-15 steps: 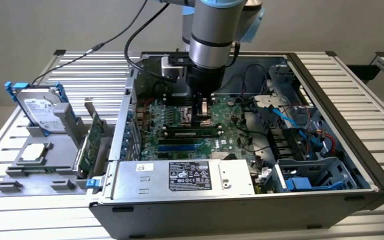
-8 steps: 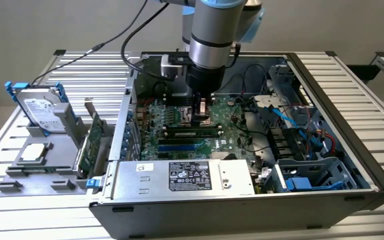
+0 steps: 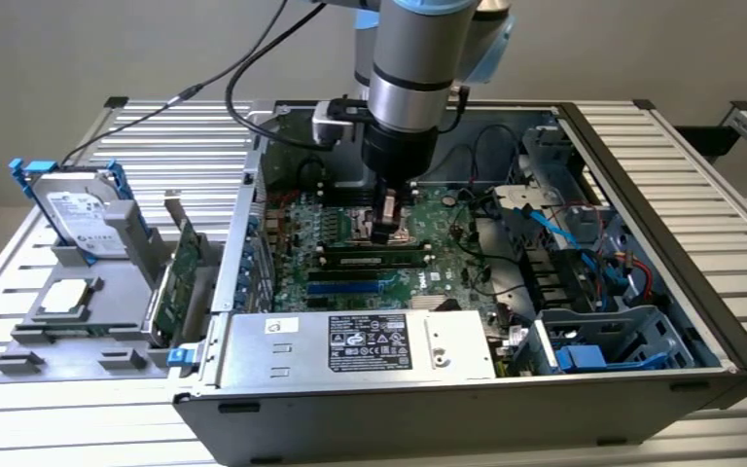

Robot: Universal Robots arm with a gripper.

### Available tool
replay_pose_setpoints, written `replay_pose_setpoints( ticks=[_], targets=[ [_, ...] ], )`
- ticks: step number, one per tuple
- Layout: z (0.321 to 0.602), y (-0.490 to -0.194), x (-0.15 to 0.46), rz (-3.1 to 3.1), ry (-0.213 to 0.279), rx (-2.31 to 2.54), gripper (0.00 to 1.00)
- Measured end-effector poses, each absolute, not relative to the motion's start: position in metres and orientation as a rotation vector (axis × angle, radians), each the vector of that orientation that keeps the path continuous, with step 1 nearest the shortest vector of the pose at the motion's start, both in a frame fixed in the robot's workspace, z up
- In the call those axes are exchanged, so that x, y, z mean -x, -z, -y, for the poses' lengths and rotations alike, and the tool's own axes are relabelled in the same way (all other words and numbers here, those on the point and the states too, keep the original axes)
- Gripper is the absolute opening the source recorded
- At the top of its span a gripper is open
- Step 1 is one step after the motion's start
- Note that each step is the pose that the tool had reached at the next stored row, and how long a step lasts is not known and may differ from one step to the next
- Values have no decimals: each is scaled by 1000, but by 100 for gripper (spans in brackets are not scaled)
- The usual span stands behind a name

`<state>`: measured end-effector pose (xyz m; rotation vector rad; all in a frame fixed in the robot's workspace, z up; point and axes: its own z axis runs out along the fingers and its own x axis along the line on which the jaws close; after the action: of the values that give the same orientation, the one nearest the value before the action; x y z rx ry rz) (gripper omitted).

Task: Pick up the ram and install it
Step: 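Press down the ram until it locks into place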

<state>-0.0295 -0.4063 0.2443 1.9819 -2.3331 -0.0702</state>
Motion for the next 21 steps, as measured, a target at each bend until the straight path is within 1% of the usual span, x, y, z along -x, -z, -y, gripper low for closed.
replay_pose_setpoints(
  ticks=[21],
  targets=[
    [406,-250,30,2583,84,-1653,11]
  ],
)
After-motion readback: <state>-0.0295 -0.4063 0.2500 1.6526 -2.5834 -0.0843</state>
